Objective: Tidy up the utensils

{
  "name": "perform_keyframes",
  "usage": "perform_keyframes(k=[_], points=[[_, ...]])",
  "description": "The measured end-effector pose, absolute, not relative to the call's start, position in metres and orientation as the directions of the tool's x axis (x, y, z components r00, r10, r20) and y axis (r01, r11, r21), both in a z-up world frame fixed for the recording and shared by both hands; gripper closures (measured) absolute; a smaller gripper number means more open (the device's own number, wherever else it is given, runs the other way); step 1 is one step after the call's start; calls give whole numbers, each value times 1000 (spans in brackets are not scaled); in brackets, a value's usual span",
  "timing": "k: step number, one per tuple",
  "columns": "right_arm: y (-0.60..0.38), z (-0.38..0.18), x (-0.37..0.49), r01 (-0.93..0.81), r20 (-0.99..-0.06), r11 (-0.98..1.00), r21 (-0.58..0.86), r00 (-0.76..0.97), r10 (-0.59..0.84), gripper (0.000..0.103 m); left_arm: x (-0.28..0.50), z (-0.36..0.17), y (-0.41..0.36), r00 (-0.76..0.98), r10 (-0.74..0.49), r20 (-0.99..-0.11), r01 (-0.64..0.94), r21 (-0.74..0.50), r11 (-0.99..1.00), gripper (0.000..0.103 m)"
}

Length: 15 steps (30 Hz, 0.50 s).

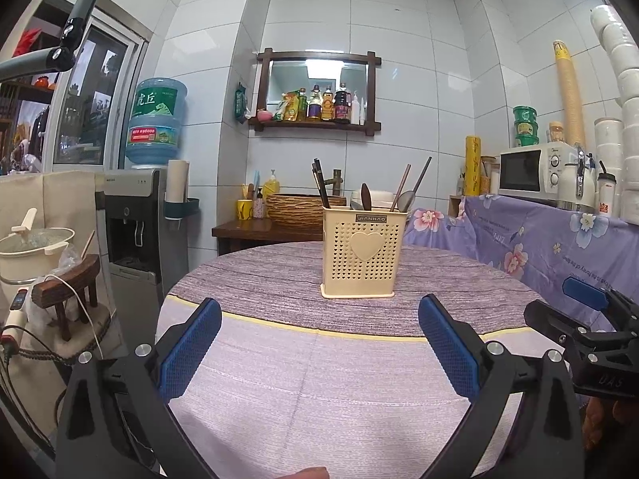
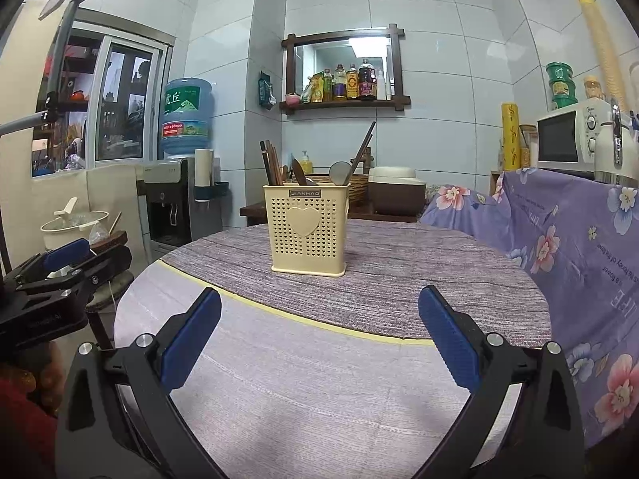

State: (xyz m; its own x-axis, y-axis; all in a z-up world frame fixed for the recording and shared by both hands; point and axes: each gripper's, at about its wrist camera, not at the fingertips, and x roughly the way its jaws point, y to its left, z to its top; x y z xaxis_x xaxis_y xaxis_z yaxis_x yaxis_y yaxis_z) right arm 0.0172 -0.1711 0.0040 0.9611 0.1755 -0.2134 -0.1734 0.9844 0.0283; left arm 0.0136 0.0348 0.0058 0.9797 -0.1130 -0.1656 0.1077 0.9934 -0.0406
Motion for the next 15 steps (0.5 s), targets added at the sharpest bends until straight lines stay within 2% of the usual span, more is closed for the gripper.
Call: perform_keyframes(k=[15], points=[[-168,3,22,-179,-229,984,28,957,180,6,16,5,35,979,-106,-175,101,-39,994,5]])
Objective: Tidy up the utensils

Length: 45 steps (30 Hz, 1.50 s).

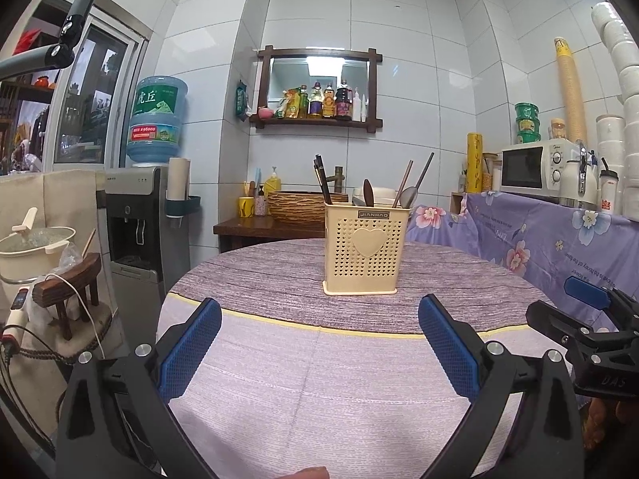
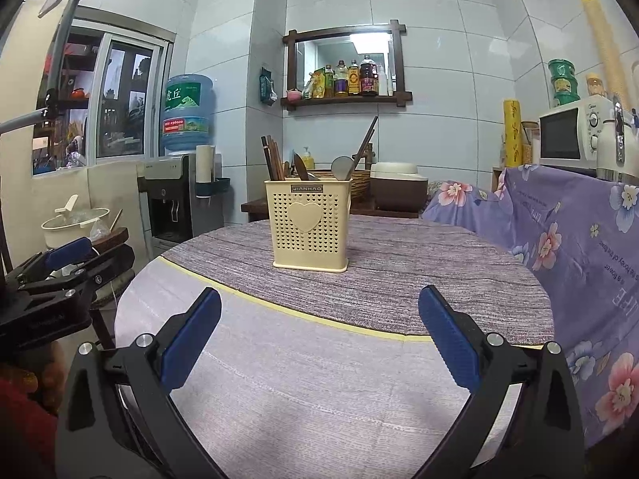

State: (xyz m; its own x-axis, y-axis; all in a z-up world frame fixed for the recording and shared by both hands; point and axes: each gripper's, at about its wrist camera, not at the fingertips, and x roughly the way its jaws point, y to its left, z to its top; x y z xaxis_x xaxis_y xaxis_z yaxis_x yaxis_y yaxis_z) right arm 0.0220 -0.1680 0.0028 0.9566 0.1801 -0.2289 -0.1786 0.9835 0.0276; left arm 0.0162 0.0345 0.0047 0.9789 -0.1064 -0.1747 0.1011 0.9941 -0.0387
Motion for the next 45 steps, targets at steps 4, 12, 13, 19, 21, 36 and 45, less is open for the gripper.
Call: perform_keyframes(k=[4,12,13,19,21,36,45], points=[[-167,3,21,-176,-226,984,25,958,177,6,17,4,34,977,-114,-178,108,-39,993,5],[-166,3,20,-183,-231,983,26,955,184,6,16,4,33,978,-115,-177,112,-30,993,5],[-167,3,21,-184,-231,983,27,955,185,6,16,4,32,978,-114,-177,111,-28,993,5],[-167,3,22,-186,-234,982,28,954,187,6,16,4,32,978,-114,-177,111,-28,993,5],[-167,3,22,-187,-234,982,29,954,188,6,16,4,32,978,-115,-177,112,-29,993,5],[-167,2,22,-191,-239,981,38,951,194,6,16,5,31,976,-118,-182,115,-26,993,5],[-167,3,22,-189,-237,981,39,952,192,6,15,7,31,977,-118,-179,116,-19,993,5]])
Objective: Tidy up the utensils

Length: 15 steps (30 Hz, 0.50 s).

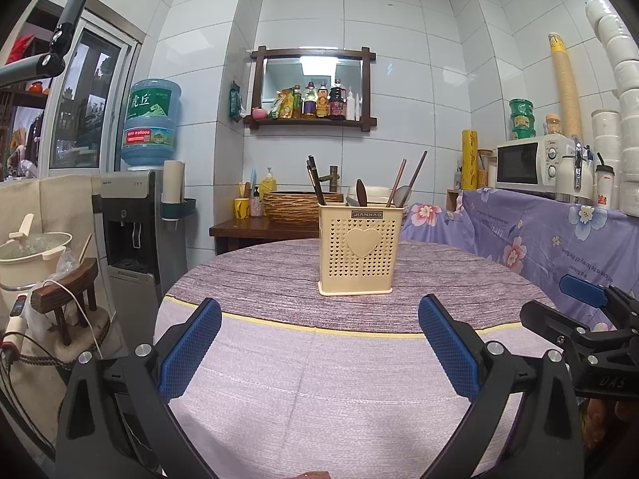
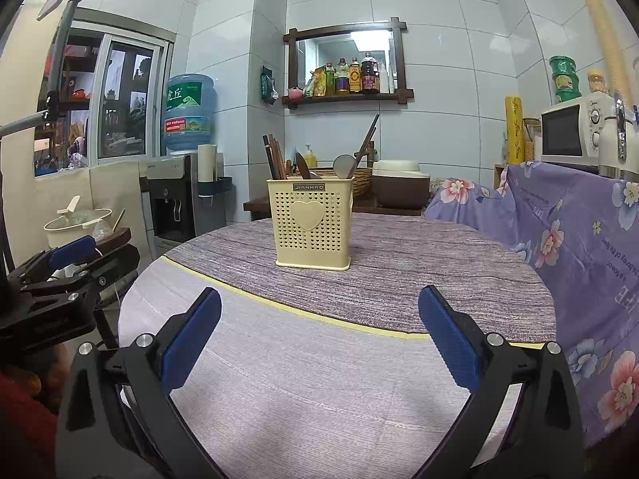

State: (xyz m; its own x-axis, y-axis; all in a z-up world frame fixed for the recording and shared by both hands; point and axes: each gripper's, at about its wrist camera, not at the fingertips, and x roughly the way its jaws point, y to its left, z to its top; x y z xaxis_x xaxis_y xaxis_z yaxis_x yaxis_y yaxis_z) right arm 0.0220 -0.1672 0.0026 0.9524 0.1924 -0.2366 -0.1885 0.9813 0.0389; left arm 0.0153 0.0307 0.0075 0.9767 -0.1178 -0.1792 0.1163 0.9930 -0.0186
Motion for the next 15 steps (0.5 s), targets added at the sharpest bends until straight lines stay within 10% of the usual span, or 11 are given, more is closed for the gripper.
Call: perform_keyframes(k=[15], points=[[-170,3,25,-184,-248,982,47,950,190,6,19,6,32,973,-123,-195,120,-24,992,5]])
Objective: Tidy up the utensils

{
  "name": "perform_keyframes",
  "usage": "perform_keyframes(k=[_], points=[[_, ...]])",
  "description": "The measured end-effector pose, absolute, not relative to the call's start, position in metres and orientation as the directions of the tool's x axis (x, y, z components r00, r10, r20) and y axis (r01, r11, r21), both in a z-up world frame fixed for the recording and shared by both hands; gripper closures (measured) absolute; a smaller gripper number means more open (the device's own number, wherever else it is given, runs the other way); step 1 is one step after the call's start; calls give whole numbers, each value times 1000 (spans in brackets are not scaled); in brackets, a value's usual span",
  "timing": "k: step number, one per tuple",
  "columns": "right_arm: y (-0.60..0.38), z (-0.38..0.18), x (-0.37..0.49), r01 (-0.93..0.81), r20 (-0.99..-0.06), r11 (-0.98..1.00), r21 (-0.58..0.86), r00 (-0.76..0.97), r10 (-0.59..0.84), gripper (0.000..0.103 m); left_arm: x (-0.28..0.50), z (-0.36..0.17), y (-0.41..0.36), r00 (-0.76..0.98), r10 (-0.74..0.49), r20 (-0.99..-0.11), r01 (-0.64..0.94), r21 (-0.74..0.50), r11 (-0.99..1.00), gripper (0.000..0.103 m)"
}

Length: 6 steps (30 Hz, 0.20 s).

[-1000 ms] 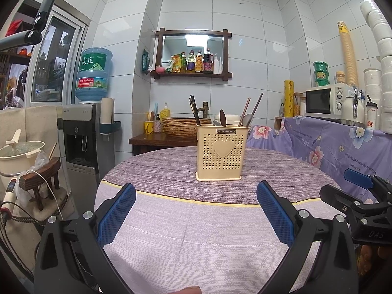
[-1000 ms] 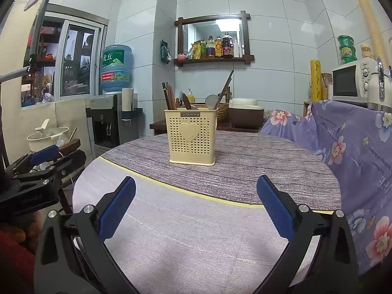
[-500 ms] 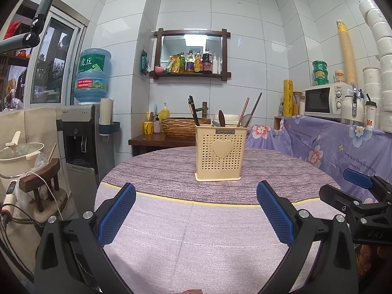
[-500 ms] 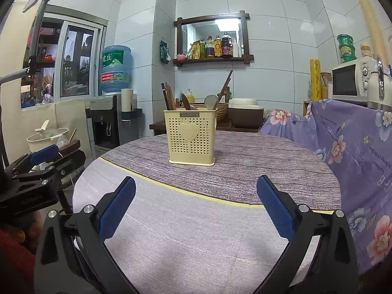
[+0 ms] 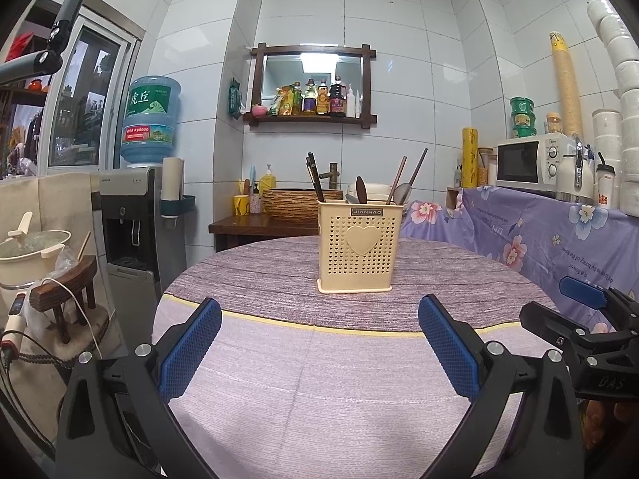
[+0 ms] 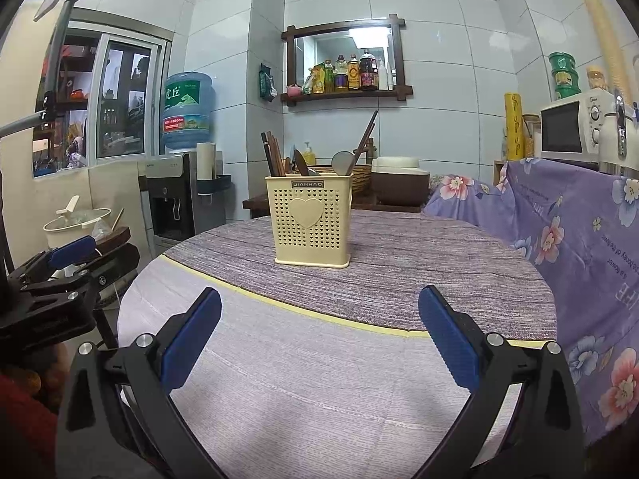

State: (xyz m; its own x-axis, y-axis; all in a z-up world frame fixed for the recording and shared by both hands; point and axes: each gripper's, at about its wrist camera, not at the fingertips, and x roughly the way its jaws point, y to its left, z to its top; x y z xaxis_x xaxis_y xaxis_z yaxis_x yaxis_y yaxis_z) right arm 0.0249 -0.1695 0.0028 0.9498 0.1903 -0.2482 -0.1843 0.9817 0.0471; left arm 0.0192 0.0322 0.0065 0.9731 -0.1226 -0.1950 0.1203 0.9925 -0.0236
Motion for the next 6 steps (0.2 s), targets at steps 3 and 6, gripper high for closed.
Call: perform_keyframes(k=[3,6], points=[[-169,2,25,-186,-250,981,48,949,192,6,20,6,33,971,-125,-203,122,-28,992,5],[-170,2,25,-186,-251,981,50,949,192,6,20,5,34,971,-125,-202,121,-28,992,5]])
